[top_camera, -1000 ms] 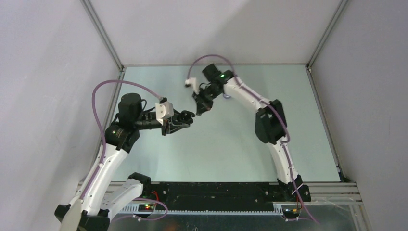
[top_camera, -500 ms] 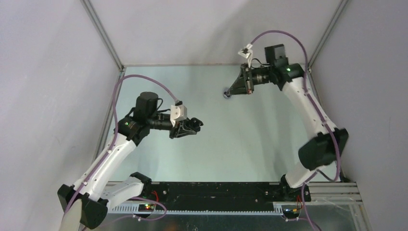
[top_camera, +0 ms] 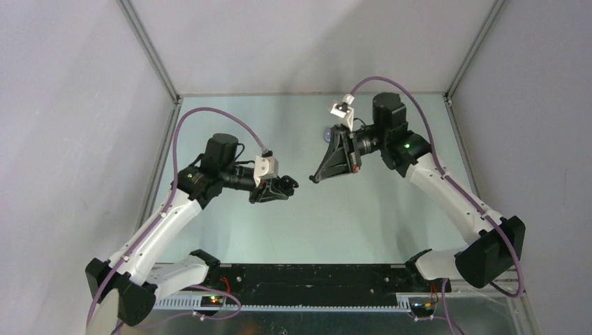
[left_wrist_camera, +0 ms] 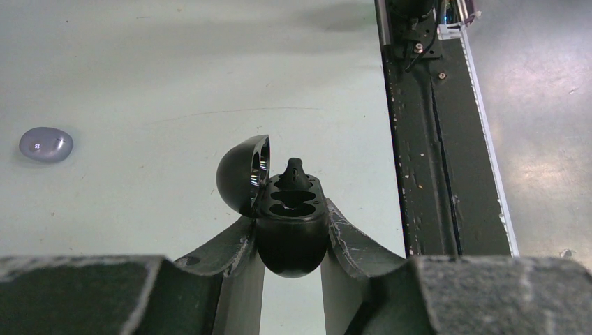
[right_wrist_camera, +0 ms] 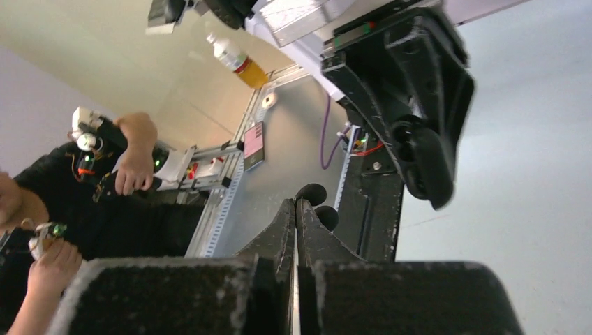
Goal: Insert the wireless bluetooth earbuds into the charging case
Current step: Place the earbud in the charging case, then close the charging case.
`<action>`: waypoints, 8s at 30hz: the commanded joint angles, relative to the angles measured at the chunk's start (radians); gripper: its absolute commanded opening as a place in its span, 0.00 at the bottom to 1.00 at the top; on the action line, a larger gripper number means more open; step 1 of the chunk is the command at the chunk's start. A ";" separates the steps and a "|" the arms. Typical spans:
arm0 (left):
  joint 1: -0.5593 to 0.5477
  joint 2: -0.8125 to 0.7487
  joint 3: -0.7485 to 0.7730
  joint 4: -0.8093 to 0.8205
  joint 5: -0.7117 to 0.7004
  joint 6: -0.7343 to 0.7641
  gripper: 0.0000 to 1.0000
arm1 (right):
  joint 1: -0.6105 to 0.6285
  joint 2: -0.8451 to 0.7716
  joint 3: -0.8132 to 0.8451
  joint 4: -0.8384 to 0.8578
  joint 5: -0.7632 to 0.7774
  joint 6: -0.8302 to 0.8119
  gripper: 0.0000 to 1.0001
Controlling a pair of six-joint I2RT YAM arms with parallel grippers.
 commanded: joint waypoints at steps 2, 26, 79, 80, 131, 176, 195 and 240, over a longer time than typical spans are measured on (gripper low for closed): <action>-0.010 0.000 0.046 -0.004 0.038 0.027 0.08 | 0.096 0.014 0.002 0.085 0.044 -0.035 0.00; -0.010 -0.004 0.024 0.043 0.098 -0.025 0.07 | 0.242 0.155 0.001 0.081 0.213 -0.222 0.00; -0.010 -0.010 0.034 0.032 0.103 -0.020 0.07 | 0.224 0.152 0.041 0.023 0.361 -0.246 0.13; -0.010 -0.011 0.035 0.031 0.102 -0.020 0.07 | 0.226 0.152 0.041 0.020 0.359 -0.248 0.14; -0.010 -0.019 0.037 0.026 0.095 -0.016 0.07 | 0.455 0.092 0.386 -0.598 0.849 -0.740 0.17; -0.010 -0.029 0.053 0.002 0.103 -0.004 0.06 | 0.470 0.173 0.363 -0.626 0.817 -0.771 0.07; -0.010 -0.029 0.061 -0.011 0.112 0.004 0.06 | 0.491 0.235 0.372 -0.628 0.818 -0.775 0.08; -0.010 -0.024 0.056 -0.001 0.109 -0.003 0.06 | 0.370 0.104 0.252 -0.489 0.699 -0.770 0.16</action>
